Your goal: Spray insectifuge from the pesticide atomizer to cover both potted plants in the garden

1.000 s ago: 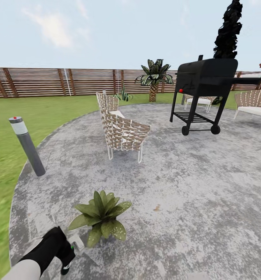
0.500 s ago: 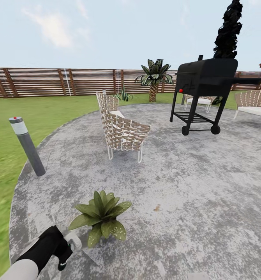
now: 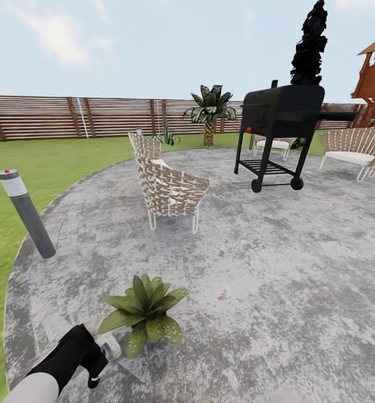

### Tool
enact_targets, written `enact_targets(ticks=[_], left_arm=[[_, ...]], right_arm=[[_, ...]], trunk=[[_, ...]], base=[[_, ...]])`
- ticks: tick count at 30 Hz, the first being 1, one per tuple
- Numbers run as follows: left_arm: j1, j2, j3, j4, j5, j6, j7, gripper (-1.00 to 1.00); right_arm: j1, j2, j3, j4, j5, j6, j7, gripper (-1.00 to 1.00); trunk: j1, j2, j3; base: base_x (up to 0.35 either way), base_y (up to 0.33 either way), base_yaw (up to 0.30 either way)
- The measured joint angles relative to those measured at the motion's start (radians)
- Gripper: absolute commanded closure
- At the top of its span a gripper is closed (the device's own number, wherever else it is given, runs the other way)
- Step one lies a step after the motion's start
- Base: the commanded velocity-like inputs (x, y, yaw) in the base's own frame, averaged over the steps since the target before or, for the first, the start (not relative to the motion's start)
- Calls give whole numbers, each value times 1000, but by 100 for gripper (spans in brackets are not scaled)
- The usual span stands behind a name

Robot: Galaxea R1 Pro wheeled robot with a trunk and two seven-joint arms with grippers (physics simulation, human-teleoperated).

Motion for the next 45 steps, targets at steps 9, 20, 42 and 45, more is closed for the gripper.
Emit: enact_targets(ticks=[9, 20, 42, 45], left_arm=[[0, -5, 2, 0, -6, 1, 0, 100], [0, -4, 3, -1, 2, -2, -3, 100], [-86, 49, -14, -4, -109, -11, -388, 100], [-92, 50, -15, -4, -144, -10, -391, 100]], right_arm=[[0, -1, 1, 2, 2, 0, 0, -100], [0, -1, 0, 0, 0, 0, 0, -100], [0, 0, -1, -1, -2, 0, 1, -100], [0, 0, -1, -1, -2, 0, 1, -100]], trunk=[[0, 0, 0], [0, 0, 2], [0, 0, 2], [0, 0, 3]], base=[[-28, 302, 0], [88, 316, -113], [4, 88, -135], [0, 0, -205]])
